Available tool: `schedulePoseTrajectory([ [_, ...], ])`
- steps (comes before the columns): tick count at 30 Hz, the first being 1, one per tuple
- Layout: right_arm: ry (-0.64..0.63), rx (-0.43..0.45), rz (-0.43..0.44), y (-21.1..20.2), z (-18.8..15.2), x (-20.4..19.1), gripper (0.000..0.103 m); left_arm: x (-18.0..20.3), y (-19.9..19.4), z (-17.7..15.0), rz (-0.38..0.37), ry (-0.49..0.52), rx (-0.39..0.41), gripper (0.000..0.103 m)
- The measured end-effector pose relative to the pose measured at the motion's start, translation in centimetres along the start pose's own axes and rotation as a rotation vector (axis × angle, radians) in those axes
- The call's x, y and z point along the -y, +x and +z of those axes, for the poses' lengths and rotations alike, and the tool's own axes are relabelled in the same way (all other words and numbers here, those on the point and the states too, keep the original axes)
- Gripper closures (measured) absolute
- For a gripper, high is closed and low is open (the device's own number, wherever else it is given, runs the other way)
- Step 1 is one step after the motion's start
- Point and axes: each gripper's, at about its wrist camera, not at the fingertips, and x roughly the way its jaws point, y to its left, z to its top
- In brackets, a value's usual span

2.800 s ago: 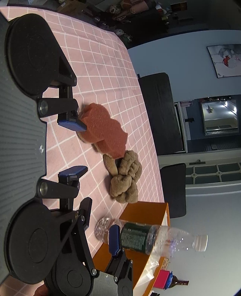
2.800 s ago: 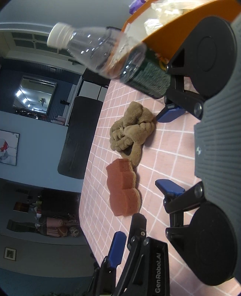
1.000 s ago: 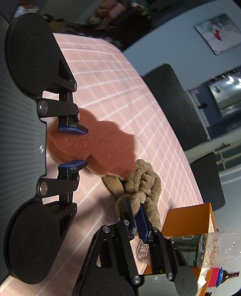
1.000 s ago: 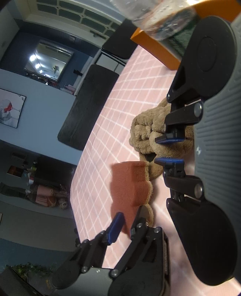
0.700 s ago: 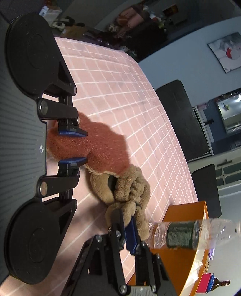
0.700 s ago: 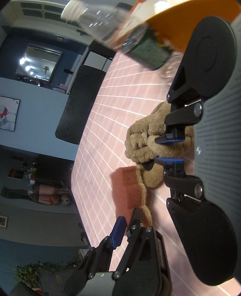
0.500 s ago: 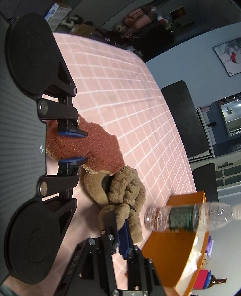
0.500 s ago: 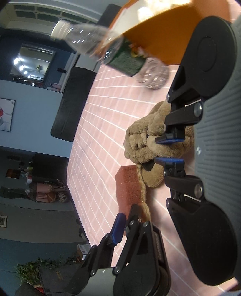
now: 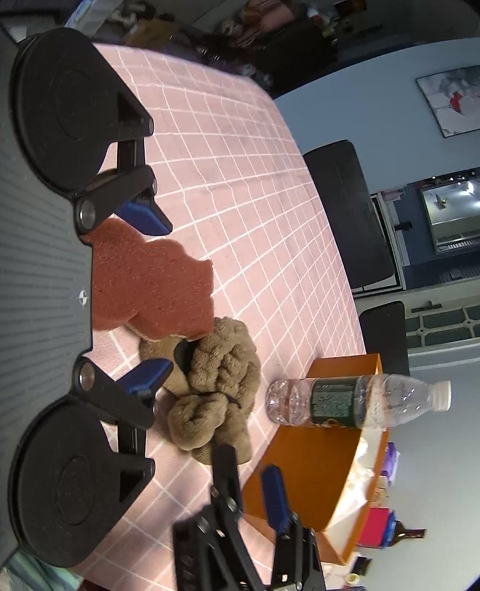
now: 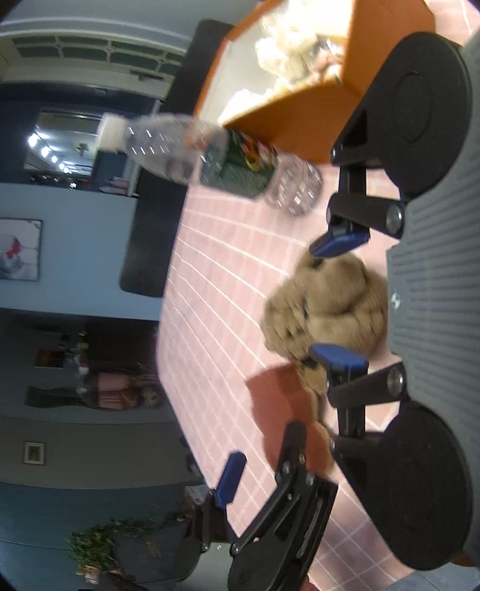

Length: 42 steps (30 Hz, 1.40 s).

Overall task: Organize soft objects
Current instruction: 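Grasp the red sponge with the left gripper while the right grips the teddy bear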

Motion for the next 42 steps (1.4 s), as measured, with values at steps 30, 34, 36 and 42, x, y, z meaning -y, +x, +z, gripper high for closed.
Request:
schedulePoseTrajectory([
  [30, -0.060, -0.224, 0.054, 10.2, 3.9, 0.8, 0.093, -2.4, 4.3, -0.3, -0.026, -0.145, -0.126, 0.011],
  [34, -0.130, -0.260, 0.061, 11.1, 3.9, 0.5, 0.093, -2.4, 4.4, -0.2, -0.027, -0.151, -0.124, 0.011],
  [36, -0.096, -0.277, 0.086, 11.6, 4.0, 1.3, 0.093, -2.4, 4.5, -0.2, -0.027, -0.154, -0.123, 0.011],
  [42, -0.017, -0.270, 0.123, 11.0, 5.3, 2.2, 0.079, -2.4, 4.3, -0.2, -0.027, -0.153, -0.122, 0.011],
])
